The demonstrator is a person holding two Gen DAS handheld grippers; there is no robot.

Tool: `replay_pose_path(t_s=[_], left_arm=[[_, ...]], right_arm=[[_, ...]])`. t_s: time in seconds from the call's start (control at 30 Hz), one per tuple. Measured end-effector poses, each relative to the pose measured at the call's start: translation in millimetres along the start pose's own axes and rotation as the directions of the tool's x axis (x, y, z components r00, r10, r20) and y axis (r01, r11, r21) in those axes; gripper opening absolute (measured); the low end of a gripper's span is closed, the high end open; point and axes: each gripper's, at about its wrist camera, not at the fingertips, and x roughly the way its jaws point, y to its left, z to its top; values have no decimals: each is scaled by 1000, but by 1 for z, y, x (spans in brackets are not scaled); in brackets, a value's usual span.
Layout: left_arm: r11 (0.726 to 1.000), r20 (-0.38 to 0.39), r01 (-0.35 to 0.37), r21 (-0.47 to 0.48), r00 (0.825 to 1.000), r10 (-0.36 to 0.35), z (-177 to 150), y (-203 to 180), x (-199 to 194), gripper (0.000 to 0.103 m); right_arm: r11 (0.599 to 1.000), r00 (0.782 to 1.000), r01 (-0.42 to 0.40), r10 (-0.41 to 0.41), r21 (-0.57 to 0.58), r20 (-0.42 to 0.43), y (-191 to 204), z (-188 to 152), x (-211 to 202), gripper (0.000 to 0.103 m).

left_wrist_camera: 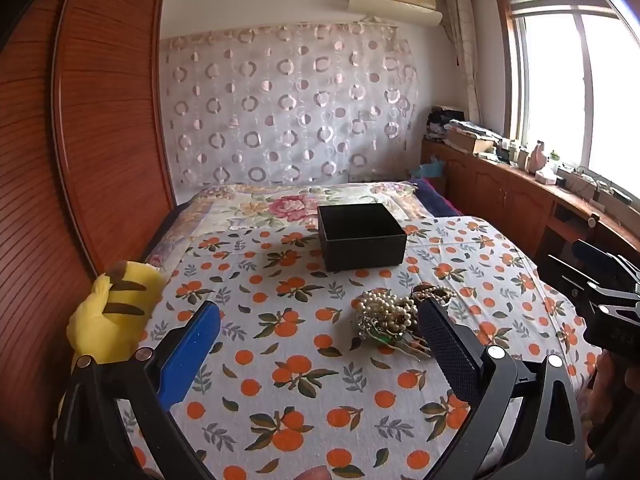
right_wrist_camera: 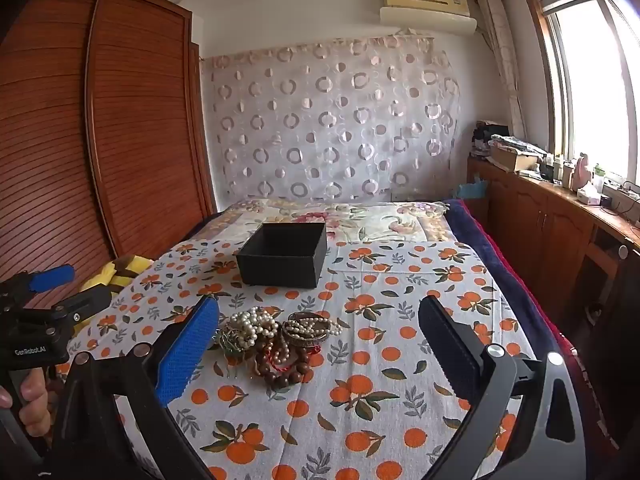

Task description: Organize jewelry

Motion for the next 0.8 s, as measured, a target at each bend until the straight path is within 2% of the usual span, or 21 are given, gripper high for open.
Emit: replay_pose_path(t_s=[0.8], left_arm=[[1000,12,1,-6,1000,-1,0,0,1,96]], right_arm=[[1000,1000,0,0,-2,4,1,1,-1,101]])
